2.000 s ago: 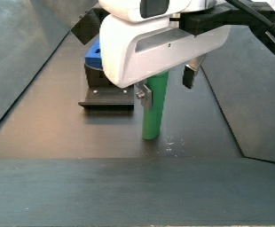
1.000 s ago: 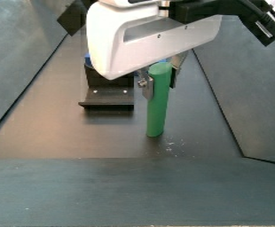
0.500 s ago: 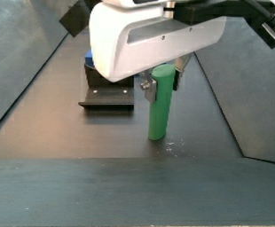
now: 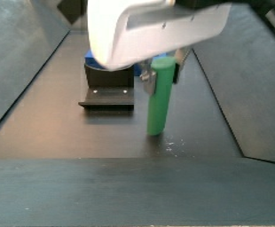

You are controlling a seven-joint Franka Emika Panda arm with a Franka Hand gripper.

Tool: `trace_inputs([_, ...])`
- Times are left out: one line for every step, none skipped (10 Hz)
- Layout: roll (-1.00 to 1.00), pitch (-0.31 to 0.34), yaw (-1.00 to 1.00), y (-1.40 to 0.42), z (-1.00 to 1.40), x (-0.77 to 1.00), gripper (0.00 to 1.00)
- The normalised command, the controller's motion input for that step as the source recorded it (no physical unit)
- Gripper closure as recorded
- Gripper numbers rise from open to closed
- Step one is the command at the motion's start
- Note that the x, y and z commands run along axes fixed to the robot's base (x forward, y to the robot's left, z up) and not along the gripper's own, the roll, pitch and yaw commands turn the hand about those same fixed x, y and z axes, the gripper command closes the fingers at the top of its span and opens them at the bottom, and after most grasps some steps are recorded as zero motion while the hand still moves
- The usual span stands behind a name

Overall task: Pick up the oval object. Move up. Move to above the board. Insert the oval object.
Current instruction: Move up, then move to above the board.

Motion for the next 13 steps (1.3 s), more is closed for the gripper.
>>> trace_inputs([0.02, 0.081, 0.01, 0.02, 0.54, -0.06, 1.00])
trace_inputs([0.05, 0.089, 0.00, 0.01, 0.33, -0.04, 1.00])
trace_inputs([-0.15, -0.312, -0.25, -0.01, 1.00, 0.02, 1.00])
trace_inputs([-0.15, -0.277, -0.24, -0.01, 1.00, 0.02, 1.00])
trace_inputs([-0.14, -0.238, -0.20, -0.01, 1.00, 0.01, 1.00])
trace_inputs([-0.12, -0.162, -0.12, 0.00, 1.00, 0.00, 1.00])
trace_inputs([-0.10, -0.110, -0.08, 0.00, 1.00, 0.00, 1.00])
trace_inputs([-0.08, -0.041, -0.05, 0.01, 1.00, 0.00, 1.00])
trace_inputs([-0.07, -0.008, -0.04, 0.01, 1.00, 0.00, 1.00])
trace_inputs([-0.03, 0.059, -0.03, 0.02, 1.00, 0.01, 1.00])
trace_inputs([-0.02, 0.080, -0.03, 0.03, 1.00, 0.01, 1.00])
trace_inputs([0.00, 0.104, -0.02, 0.03, 0.81, 0.01, 1.00])
trace_inputs([0.02, 0.108, -0.01, 0.02, 0.65, 0.01, 1.00])
